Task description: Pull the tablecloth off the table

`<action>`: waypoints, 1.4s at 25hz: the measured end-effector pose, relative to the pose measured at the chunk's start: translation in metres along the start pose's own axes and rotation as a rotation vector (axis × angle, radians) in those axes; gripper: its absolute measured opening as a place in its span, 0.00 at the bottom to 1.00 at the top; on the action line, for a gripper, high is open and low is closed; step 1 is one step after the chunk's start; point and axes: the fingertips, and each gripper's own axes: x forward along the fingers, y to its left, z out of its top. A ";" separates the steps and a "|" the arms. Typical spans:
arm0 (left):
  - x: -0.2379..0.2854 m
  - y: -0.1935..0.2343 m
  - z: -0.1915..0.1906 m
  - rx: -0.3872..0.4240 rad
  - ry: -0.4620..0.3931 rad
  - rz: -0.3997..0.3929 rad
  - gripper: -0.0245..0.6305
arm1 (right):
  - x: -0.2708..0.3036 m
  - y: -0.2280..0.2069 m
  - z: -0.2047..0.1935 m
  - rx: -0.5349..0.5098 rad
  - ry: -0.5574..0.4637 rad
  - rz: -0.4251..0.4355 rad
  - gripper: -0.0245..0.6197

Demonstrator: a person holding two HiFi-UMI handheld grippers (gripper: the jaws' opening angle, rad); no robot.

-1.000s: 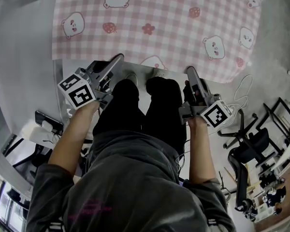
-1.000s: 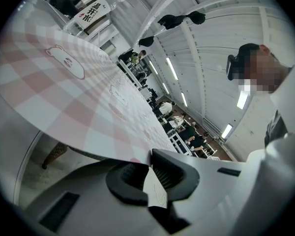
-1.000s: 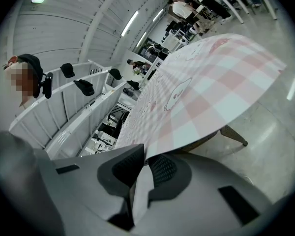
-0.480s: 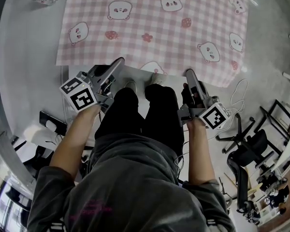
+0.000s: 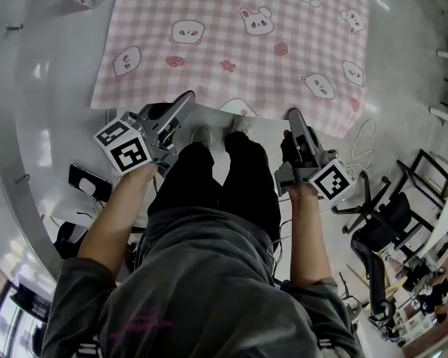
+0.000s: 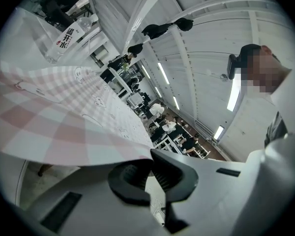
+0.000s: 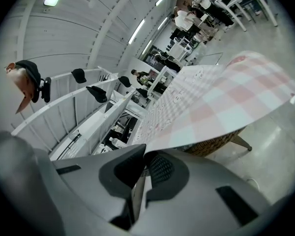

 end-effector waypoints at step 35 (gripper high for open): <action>-0.010 -0.009 -0.025 0.614 -0.385 -0.282 0.04 | -0.011 -0.012 -0.022 -0.372 -0.433 0.525 0.05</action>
